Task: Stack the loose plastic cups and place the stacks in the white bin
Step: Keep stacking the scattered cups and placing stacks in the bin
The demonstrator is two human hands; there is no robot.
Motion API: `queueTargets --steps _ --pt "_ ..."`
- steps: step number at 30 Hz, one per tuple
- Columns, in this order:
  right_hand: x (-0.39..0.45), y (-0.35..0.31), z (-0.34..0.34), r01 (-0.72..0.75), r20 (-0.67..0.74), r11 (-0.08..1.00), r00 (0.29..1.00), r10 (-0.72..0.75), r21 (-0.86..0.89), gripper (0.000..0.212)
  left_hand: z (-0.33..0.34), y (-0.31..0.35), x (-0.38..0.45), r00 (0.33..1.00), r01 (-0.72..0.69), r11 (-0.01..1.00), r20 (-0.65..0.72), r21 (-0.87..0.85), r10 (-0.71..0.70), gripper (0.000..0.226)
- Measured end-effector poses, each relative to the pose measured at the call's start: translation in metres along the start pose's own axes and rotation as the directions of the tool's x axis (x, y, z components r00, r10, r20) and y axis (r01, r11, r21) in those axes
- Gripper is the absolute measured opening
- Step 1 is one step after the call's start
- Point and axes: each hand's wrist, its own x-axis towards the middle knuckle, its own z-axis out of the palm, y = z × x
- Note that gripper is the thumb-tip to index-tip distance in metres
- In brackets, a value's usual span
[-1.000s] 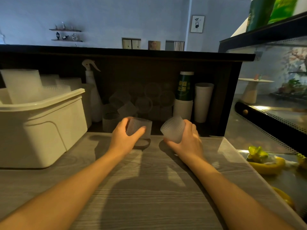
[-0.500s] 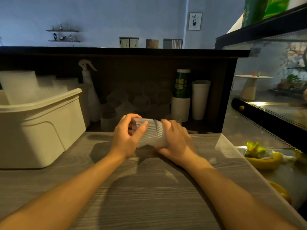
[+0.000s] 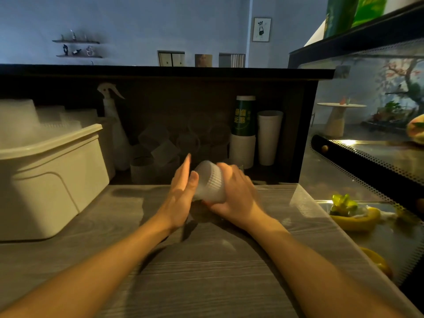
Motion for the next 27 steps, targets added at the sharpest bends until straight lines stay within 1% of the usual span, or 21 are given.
queueTargets --steps 2,3,5,6,8,10,12,15,19,20,21,23,25,27 --pt "-0.001 0.013 -0.005 -0.148 -0.037 0.986 0.988 0.151 0.077 0.087 -0.002 -0.001 0.001 0.997 0.031 0.999 -0.073 -0.027 -0.033 0.070" --pt "-0.003 0.022 -0.009 -0.211 -0.084 0.971 0.972 0.221 0.117 0.086 -0.004 -0.002 0.002 0.992 0.053 0.998 -0.109 -0.022 -0.056 0.064" --pt "-0.007 0.041 -0.015 -0.310 -0.182 0.930 0.921 0.346 0.196 0.085 -0.007 -0.005 0.005 0.983 0.089 0.995 -0.161 0.036 -0.082 0.052" --pt "-0.010 0.049 -0.018 -0.359 -0.207 0.903 0.890 0.407 0.234 0.084 -0.008 -0.008 0.007 0.981 0.087 0.993 -0.178 0.082 -0.071 0.049" --pt "-0.012 0.060 -0.022 -0.449 -0.219 0.837 0.823 0.524 0.312 0.082 -0.007 -0.012 0.012 0.984 0.075 0.982 -0.175 0.172 -0.045 0.048" --pt "-0.012 0.068 -0.022 -0.503 -0.218 0.770 0.762 0.610 0.393 0.080 -0.003 -0.014 0.020 0.990 0.087 0.964 -0.133 0.252 -0.055 0.048" --pt "-0.011 0.072 -0.020 -0.520 -0.215 0.727 0.727 0.652 0.449 0.079 0.005 -0.013 0.033 0.993 0.109 0.940 -0.079 0.324 -0.088 0.052" --pt "-0.010 0.077 -0.017 -0.538 -0.216 0.689 0.690 0.691 0.485 0.079 0.027 -0.005 0.060 0.982 0.189 0.927 -0.058 0.325 -0.179 0.065" --pt "-0.009 0.080 -0.015 -0.539 -0.222 0.688 0.685 0.694 0.485 0.080 0.066 -0.007 0.090 0.953 0.300 0.888 -0.066 0.350 -0.296 0.097" --pt "-0.009 0.080 -0.014 -0.538 -0.224 0.693 0.689 0.690 0.480 0.080 0.075 -0.010 0.094 0.950 0.309 0.880 -0.076 0.361 -0.303 0.101" --pt "-0.008 0.081 -0.014 -0.537 -0.226 0.699 0.693 0.685 0.472 0.080 0.082 -0.014 0.098 0.950 0.310 0.869 -0.098 0.387 -0.296 0.099" --pt "-0.007 0.082 -0.013 -0.539 -0.223 0.709 0.702 0.676 0.455 0.079 0.090 -0.021 0.104 0.950 0.312 0.844 -0.153 0.436 -0.272 0.087" --pt "-0.007 0.081 -0.013 -0.539 -0.215 0.715 0.710 0.670 0.445 0.079 0.093 -0.024 0.107 0.947 0.318 0.855 -0.184 0.410 -0.264 0.074" --pt "-0.007 0.080 -0.014 -0.542 -0.213 0.719 0.714 0.667 0.436 0.080 0.092 -0.025 0.109 0.944 0.318 0.882 -0.197 0.348 -0.263 0.068"
